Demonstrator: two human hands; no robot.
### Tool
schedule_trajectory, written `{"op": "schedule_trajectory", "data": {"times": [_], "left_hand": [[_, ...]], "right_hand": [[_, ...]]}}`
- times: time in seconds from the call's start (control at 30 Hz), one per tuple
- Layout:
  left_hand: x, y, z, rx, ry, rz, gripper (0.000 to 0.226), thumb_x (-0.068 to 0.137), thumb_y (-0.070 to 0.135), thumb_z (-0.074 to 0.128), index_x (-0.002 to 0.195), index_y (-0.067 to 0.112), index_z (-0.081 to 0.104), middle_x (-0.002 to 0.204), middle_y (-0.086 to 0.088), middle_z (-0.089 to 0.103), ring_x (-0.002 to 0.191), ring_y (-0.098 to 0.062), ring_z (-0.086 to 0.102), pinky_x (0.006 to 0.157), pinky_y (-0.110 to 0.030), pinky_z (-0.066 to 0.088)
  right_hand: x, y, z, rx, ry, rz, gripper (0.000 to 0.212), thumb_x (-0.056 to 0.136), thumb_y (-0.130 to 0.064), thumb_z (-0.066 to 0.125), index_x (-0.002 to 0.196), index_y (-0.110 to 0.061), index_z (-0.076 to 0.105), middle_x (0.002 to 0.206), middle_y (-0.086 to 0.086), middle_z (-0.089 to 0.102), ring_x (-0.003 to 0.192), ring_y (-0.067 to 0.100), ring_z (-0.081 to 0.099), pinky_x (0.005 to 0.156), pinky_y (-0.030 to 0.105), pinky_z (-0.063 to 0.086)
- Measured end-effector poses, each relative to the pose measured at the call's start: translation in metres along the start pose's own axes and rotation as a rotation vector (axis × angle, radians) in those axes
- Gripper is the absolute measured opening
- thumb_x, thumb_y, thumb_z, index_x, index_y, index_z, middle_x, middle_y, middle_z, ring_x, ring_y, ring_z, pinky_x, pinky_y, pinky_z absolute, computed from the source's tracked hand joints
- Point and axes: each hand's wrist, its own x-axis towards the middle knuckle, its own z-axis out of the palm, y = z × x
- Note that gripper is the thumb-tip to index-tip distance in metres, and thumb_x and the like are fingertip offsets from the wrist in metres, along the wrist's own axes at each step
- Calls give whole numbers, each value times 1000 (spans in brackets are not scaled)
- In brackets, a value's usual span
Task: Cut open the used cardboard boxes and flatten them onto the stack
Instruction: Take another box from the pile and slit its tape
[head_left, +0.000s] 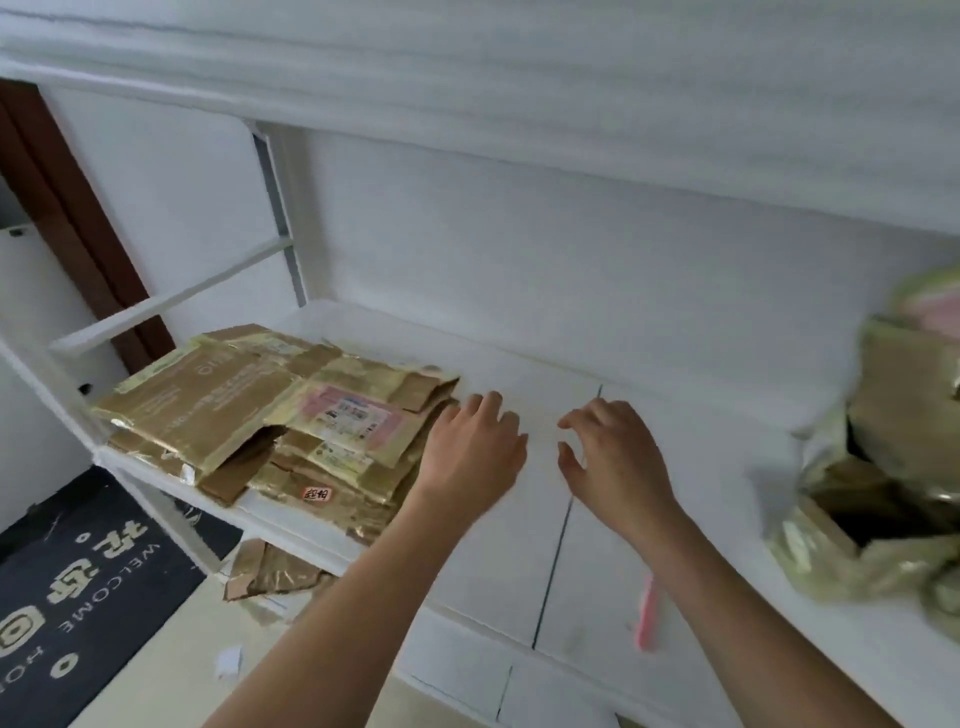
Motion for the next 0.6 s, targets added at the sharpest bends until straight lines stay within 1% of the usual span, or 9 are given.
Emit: {"op": "schedule_trajectory", "data": {"times": [0.1,0.2,0.3,0.37,0.43,0.47,0.5,0.53,0.6], "left_hand": [[10,61,17,-36,-48,116,37,101,39,40,116,14,63,120,-4,55,114,-23,52,92,-36,40],[20,118,33,-64,-82,213,36,101,37,40,113,13,64,120,-5,55,112,-23,53,91,-36,41],[27,165,44,-78,-110,286,34,101,35,42,109,11,65,115,-7,56,108,-25,55,90,-38,43],[30,189,50,-83,-125,305,33,100,34,43,107,11,65,113,-7,57,105,-25,56,87,-38,43],[32,207,56,-77,-143,318,33,101,34,42,107,10,65,114,-7,56,104,-25,56,86,-37,42],[32,213,58,-72,-156,322,33,101,34,42,108,10,64,115,-7,56,104,-25,56,87,-37,42],[32,217,60,-67,-169,323,34,101,33,41,109,10,64,116,-7,55,105,-25,55,87,-37,42],[32,219,61,-63,-179,319,34,101,33,40,109,10,64,116,-7,55,106,-24,55,88,-37,41],[30,219,62,-59,-189,306,33,101,32,41,108,10,64,116,-7,55,105,-25,55,87,-37,42]], "right_hand": [[-44,54,-16,-59,-1,140,24,89,-20,65,111,-11,69,105,7,64,102,29,56,94,38,46],[-83,109,-29,-138,6,272,24,86,-18,68,108,-10,71,104,8,65,101,29,57,92,40,47],[-116,158,-33,-247,16,442,32,83,-20,71,113,-9,68,111,12,60,108,32,52,99,42,44],[-133,184,-31,-294,-26,556,44,84,-27,71,123,-8,60,121,13,56,116,33,48,106,44,38],[-147,205,-28,-297,-139,664,55,92,-38,60,138,-11,45,134,9,51,131,30,40,113,43,30],[-151,213,-24,-309,-195,701,57,95,-42,54,142,-13,39,137,5,49,136,27,35,116,43,27],[-154,219,-20,-333,-238,718,56,96,-45,50,142,-15,37,137,2,51,138,25,33,116,43,25],[-155,222,-18,-355,-267,722,51,97,-46,48,139,-18,41,133,0,53,135,25,34,116,42,26],[-154,222,-16,-375,-288,718,28,99,-40,46,120,-23,53,121,-3,56,126,24,38,112,41,30]]}}
